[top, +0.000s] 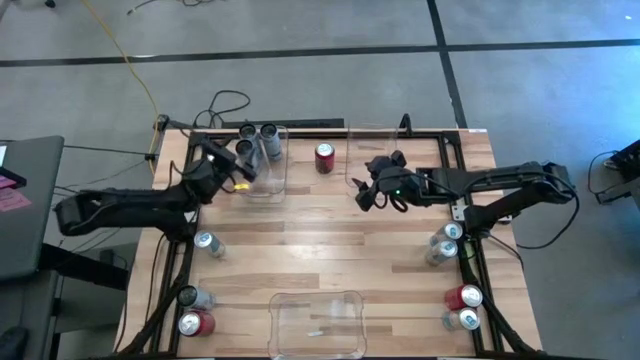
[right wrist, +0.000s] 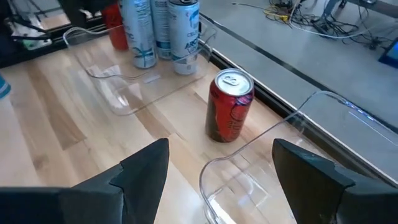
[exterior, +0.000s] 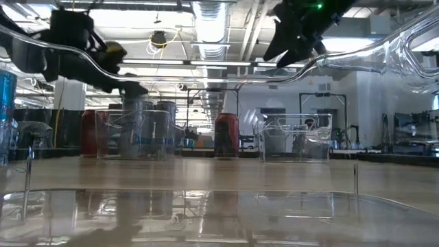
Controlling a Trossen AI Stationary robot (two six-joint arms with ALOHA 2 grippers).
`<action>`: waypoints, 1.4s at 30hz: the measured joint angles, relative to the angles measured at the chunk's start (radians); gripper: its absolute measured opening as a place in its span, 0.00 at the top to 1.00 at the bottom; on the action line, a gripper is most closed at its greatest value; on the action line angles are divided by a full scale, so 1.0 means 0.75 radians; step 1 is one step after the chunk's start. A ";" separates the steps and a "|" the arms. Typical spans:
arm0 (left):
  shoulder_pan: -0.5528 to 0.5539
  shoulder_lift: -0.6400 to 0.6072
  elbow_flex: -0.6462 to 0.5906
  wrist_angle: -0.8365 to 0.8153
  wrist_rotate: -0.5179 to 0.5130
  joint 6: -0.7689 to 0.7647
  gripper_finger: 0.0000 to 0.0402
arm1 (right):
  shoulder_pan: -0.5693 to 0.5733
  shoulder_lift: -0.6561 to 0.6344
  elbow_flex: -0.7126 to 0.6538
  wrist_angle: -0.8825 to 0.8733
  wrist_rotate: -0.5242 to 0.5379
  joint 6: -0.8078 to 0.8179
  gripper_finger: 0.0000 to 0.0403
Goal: Sort soda cans
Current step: Put the white and blue soda can into the top left transparent bin
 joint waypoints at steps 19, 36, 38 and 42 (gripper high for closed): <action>-0.462 -0.551 0.419 -1.310 0.089 -0.515 0.15 | 0.024 0.000 0.000 0.043 0.000 -0.107 0.24; -0.981 -0.453 0.813 -1.805 0.450 -0.850 0.15 | 0.022 -0.002 0.027 0.111 0.083 -0.273 0.24; -1.033 -0.403 0.872 -1.921 0.439 -0.919 0.15 | 0.014 -0.002 0.027 0.095 0.083 -0.281 0.24; -1.093 -0.292 0.963 -2.149 0.230 -1.184 0.15 | -0.008 -0.002 0.027 0.037 0.083 -0.282 0.24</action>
